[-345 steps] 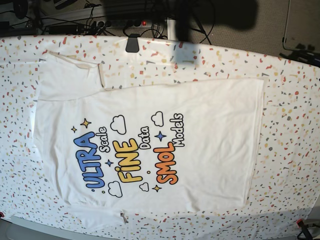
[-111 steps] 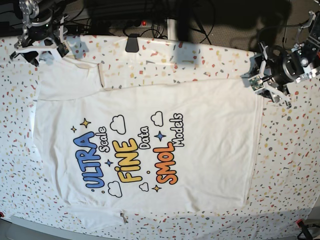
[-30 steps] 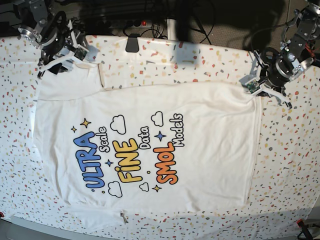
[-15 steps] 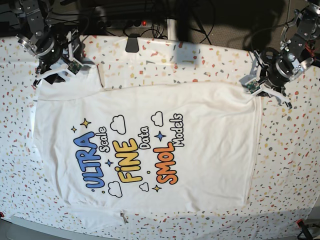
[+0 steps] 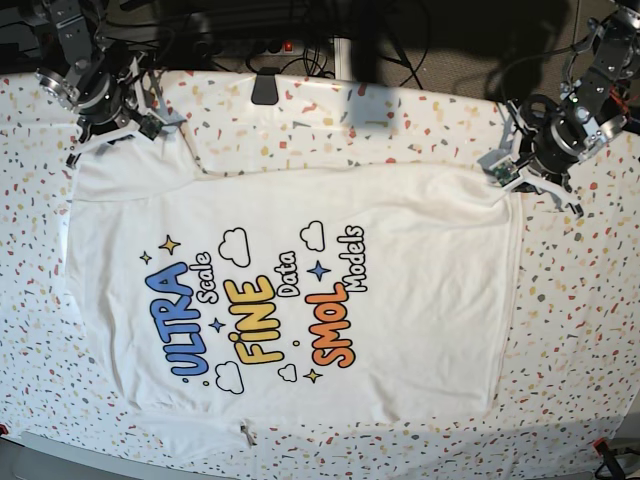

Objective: Fold the T-shirt properly
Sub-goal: 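Pinch the shoulder edge of the shirt with both grippers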

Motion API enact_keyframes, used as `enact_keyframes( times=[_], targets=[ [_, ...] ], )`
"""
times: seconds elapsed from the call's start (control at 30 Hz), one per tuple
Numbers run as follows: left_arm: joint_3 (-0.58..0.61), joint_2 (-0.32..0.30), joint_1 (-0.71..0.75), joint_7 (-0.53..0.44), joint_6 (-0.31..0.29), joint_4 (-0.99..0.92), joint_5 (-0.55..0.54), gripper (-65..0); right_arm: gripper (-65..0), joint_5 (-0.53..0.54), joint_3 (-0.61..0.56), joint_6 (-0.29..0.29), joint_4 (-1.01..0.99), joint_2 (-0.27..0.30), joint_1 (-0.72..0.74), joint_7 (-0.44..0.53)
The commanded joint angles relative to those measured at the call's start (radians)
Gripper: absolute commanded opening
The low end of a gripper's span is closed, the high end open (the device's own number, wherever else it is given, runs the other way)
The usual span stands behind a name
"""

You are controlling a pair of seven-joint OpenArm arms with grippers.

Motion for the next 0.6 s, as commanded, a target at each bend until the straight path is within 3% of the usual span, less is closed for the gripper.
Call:
enact_keyframes(
  times=[0.0, 0.17, 0.43, 0.57],
  targets=[
    [-0.006, -0.015, -0.011, -0.012, 0.010, 0.013, 0.000, -65.0, -65.0, -0.006, 0.008, -0.008, 0.018, 0.014, 0.000, 0.000],
    [-0.006, -0.015, -0.011, -0.012, 0.010, 0.013, 0.000, -65.0, -65.0, 0.019, 0.008, -0.012, 0.018, 0.014, 0.000, -0.011],
    [-0.006, -0.015, -0.011, -0.012, 0.010, 0.013, -0.006, -65.0, -65.0, 0.214, 0.008, -0.006, 0.018, 0.026, 0.001, 0.001],
    [-0.007, -0.015, -0.011, -0.010, 0.010, 0.013, -0.050, -65.0, -65.0, 0.260, 0.008, -0.008, 0.021, 0.074, 0.006, -0.009]
  ],
)
